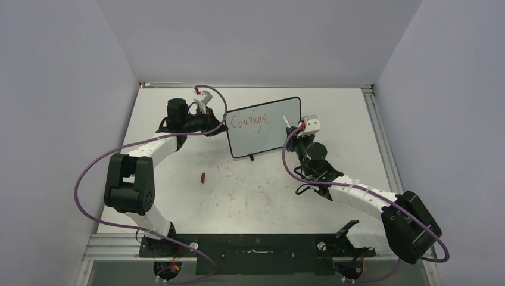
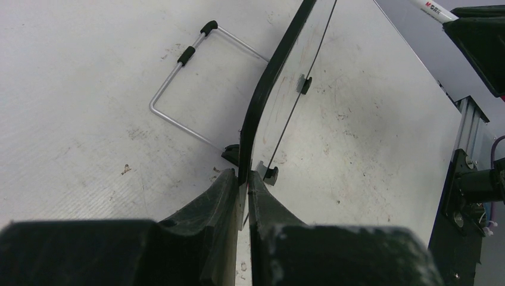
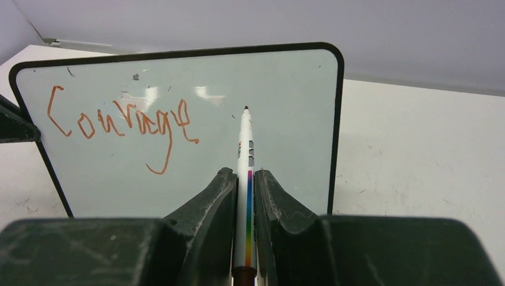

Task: Write a sentence on the whiteboard

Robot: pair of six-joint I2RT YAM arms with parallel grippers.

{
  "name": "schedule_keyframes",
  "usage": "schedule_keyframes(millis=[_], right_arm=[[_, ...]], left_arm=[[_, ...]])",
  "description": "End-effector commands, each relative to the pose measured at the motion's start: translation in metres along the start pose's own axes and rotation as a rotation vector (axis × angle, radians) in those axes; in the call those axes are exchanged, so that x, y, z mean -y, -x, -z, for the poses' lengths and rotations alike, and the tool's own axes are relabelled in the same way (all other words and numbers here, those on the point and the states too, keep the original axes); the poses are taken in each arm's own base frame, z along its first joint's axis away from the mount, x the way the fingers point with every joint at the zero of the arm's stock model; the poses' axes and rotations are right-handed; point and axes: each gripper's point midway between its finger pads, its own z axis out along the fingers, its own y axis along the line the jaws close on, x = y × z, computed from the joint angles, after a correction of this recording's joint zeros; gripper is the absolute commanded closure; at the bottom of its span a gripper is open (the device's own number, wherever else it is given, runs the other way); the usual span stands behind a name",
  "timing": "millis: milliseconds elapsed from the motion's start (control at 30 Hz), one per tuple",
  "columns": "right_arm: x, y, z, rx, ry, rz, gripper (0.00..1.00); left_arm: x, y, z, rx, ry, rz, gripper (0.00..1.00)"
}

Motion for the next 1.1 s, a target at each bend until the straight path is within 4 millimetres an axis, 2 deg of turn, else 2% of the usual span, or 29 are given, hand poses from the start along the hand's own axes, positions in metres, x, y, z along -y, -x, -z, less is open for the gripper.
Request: schedule_keyframes(millis=[0, 300, 700, 1067], right_arm=[[-0.01, 0.007, -0.008, 0.028, 0.064, -0.02, 0.95], [-0.013, 0.004, -0.022, 0.032, 0.07, -0.014, 0.95], [-0.012, 0.012, -0.034, 0.064, 0.055, -0.014, 0.95], [-0.006, 0.004, -0.041, 0.044, 0.033, -0.001, 0.95]], left_arm=[[0.009, 0.024, 0.008, 0.039, -0.011, -0.049, 1.0], [0.009, 0.023, 0.008, 0.036, -0.011, -0.049, 1.0], [0.008, 0.023, 0.008, 0.034, -0.01, -0.05, 1.0], [0.009, 0.023, 0.008, 0.034, -0.01, -0.052, 1.0]])
